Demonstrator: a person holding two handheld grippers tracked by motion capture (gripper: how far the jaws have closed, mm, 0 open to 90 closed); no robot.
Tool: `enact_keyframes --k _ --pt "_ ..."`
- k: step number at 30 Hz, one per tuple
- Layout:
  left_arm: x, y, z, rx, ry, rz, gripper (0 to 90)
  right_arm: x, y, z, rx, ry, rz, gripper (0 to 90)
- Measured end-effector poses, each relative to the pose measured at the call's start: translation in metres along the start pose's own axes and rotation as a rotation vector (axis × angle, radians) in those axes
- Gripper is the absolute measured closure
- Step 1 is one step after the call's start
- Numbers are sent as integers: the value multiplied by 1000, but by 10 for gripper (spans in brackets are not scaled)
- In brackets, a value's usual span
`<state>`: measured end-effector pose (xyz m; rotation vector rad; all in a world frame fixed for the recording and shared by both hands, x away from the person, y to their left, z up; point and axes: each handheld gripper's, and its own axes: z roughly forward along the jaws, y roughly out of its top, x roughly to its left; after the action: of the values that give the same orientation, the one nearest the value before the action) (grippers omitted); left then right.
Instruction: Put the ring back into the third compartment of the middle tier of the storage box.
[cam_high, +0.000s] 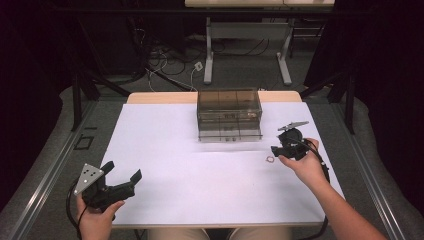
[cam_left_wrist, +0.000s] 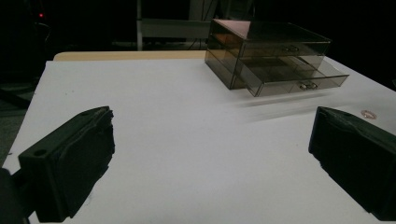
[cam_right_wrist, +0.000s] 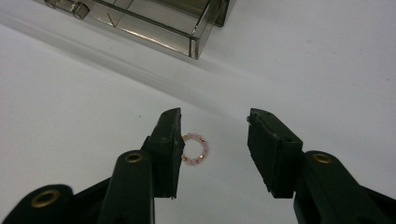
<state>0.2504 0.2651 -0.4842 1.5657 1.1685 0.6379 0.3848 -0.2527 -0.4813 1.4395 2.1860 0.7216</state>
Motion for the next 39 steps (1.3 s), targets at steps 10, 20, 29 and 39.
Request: enact_keyframes --k 10,20,29,39 --pt "2 -1 1 7 0 -5 8 -4 3 15 81 39 122 568" --pt "2 -2 1 13 0 -5 8 -6 -1 27 134 38 172 655" --pt "4 -2 1 11 3 -11 8 -5 -4 35 148 54 191 700" --pt "4 -3 2 14 4 -11 8 -7 -8 44 164 41 209 739"
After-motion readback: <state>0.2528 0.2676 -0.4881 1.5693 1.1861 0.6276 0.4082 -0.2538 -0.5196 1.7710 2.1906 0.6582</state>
